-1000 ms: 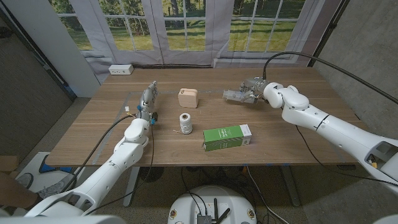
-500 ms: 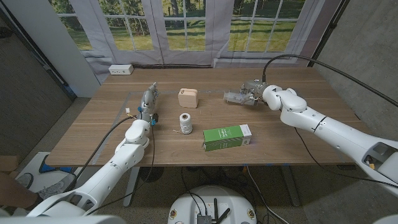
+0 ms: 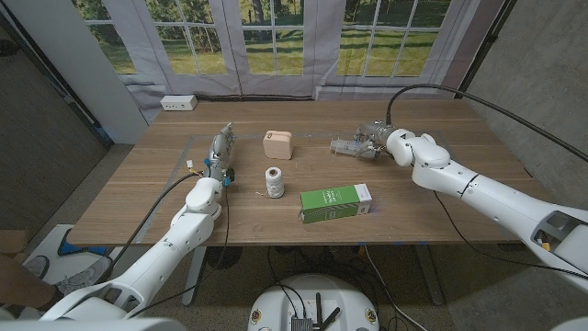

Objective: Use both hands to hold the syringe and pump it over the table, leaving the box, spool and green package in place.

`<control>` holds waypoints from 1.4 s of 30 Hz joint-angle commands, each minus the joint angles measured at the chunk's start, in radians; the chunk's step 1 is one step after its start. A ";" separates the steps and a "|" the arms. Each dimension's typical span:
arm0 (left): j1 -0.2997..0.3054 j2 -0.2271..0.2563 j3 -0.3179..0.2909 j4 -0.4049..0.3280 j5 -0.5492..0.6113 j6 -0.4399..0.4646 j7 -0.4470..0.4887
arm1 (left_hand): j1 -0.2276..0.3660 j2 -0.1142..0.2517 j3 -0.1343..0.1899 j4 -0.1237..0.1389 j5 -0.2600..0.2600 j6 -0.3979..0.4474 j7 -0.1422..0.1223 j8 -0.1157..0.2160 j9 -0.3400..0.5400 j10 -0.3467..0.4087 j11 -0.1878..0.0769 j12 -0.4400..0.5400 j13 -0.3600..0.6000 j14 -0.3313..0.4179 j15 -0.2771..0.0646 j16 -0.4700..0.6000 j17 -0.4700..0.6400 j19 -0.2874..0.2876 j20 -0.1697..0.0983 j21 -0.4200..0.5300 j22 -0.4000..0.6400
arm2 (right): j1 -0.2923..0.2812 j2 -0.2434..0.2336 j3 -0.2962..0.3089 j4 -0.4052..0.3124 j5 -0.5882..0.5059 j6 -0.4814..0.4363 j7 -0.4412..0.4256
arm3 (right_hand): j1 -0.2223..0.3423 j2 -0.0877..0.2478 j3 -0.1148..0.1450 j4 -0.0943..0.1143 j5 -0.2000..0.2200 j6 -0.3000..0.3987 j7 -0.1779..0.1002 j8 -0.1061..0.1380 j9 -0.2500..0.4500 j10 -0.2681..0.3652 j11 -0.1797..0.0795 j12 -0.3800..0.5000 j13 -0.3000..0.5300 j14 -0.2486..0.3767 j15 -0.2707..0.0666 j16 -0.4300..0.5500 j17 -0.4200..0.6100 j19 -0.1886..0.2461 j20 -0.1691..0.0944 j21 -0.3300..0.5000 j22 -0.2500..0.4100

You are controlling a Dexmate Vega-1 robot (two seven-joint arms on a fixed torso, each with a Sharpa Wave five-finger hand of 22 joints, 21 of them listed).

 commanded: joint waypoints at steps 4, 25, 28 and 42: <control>0.006 0.000 0.001 -0.008 -0.003 0.006 0.002 | 0.004 0.058 0.002 -0.001 -0.001 0.009 0.001 0.000 0.001 0.007 0.002 -0.003 0.003 -0.003 -0.026 -0.001 0.001 0.008 -0.024 -0.001 0.005 | 0.010 0.005 -0.013 0.007 0.003 -0.007 0.016 | 0.018 0.081 -0.008 0.005 0.005 0.080 -0.096 -0.007 0.002 0.029 -0.044 -0.010 0.004 -0.007 -0.143 0.000 0.006 0.000 -0.001 0.002 0.003; 0.036 0.014 -0.009 -0.050 -0.005 0.014 0.022 | -0.001 0.063 0.006 0.009 0.000 0.012 0.002 0.001 0.002 0.008 0.002 -0.003 0.003 0.000 -0.026 0.001 0.003 0.009 -0.023 -0.002 0.005 | 0.035 0.000 -0.030 -0.014 0.001 -0.020 0.103 | -0.051 0.027 -0.056 0.020 -0.008 -0.086 -0.096 -0.094 0.002 -0.124 -0.012 -0.066 0.022 -0.118 -0.122 -0.038 0.026 -0.034 0.037 -0.005 0.005; 0.038 0.016 -0.010 -0.055 -0.005 0.016 0.024 | -0.002 0.064 0.007 0.011 0.000 0.013 0.003 0.001 0.002 0.009 0.002 -0.002 0.003 0.002 -0.024 0.002 0.003 0.009 -0.023 -0.002 0.005 | 0.037 -0.001 -0.032 -0.018 -0.003 -0.023 0.111 | -0.063 0.020 -0.064 0.022 -0.010 -0.108 -0.098 -0.105 0.002 -0.147 -0.010 -0.070 0.024 -0.141 -0.118 -0.043 0.032 -0.041 0.044 -0.005 0.005; 0.032 0.011 -0.007 -0.042 -0.010 0.010 0.009 | -0.005 0.066 0.010 0.017 0.000 0.013 0.003 0.001 0.002 0.010 0.001 -0.002 0.002 0.004 -0.022 0.002 0.004 0.011 -0.022 -0.001 0.005 | 0.056 -0.015 -0.034 -0.047 0.010 -0.017 0.205 | -0.111 -0.005 -0.091 0.019 -0.025 -0.318 -0.095 -0.200 0.006 -0.383 0.054 -0.089 0.016 -0.335 -0.025 -0.115 0.041 -0.122 0.124 -0.011 0.005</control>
